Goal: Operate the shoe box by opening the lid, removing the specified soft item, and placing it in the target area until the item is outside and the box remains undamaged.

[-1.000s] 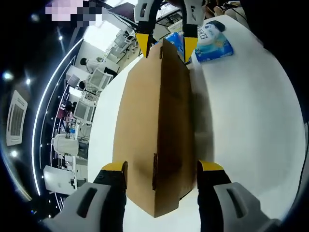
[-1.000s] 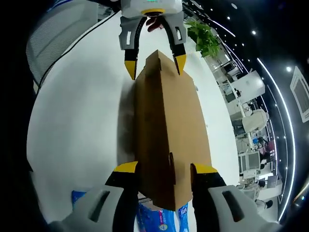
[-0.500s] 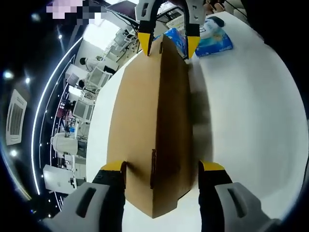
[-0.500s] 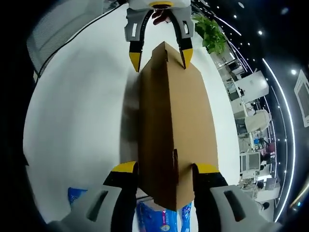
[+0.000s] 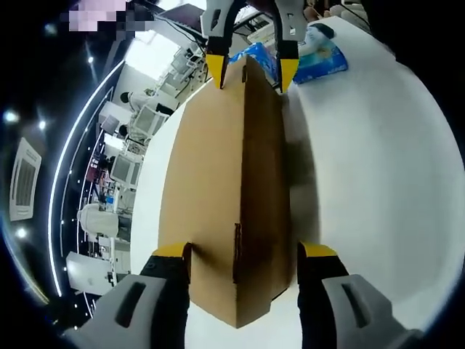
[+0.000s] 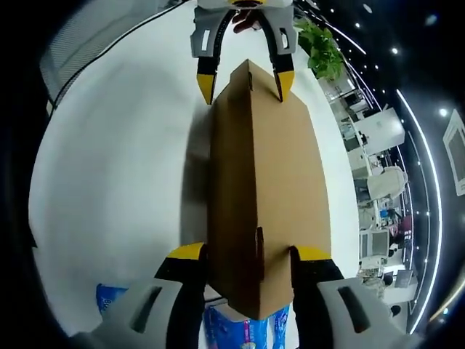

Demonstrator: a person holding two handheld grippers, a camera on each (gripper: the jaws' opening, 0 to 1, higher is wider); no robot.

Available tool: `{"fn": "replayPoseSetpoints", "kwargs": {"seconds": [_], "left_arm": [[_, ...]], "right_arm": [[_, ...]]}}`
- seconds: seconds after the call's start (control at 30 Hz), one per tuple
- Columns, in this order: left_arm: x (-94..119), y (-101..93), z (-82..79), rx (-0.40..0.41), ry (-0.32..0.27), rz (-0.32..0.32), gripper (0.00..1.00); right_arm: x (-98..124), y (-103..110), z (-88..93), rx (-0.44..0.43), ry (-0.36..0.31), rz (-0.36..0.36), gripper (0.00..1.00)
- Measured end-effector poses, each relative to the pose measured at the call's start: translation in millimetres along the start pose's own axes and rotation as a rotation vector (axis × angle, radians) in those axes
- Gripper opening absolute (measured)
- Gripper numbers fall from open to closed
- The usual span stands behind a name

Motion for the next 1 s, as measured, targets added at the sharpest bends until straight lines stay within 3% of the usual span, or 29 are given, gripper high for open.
{"fn": "replayPoseSetpoints", "kwargs": {"seconds": [0.13, 0.3, 0.67, 0.77, 0.87, 1.0], "left_arm": [[-1.9, 3.0, 0.6, -0.009, 0.009, -0.016, 0.51], [-4.1, 2.2, -1.4, 0.001, 0.006, -0.021, 0.58], [-7.2, 2.9, 0.2, 0.001, -0.008, -0.057, 0.6], [-8.7, 5.6, 2.6, -0.019, 0.001, -0.081, 0.56], [-12.3, 4.7, 1.2, 0.036, -0.009, -0.091, 0.6], [-17.8, 3.5, 4.9, 0.032, -0.014, -0.106, 0.63]], "right_arm": [[-1.5, -0.8, 1.1, 0.02, 0.003, 0.012, 0.44], [-3.7, 0.2, 0.7, 0.004, -0.005, 0.019, 0.47], [-6.0, 6.6, 1.3, 0.003, -0.017, 0.028, 0.56], [-6.7, 7.0, 1.0, 0.005, -0.009, 0.036, 0.56], [-6.8, 5.5, 0.3, 0.006, 0.0, 0.047, 0.56], [-9.5, -1.0, 0.8, 0.005, 0.011, 0.06, 0.52]]}}
Point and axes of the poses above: the point that each gripper's makers call its tool centre point, and the gripper's own axes: x roughly backward along the fingers, y roughly to its left, z roughly out of its underside, the point moved 1 cm from there along x, roughly backward along the fingers, and after that the axes turned 7 degrees about -x, right-handed, at the moved point
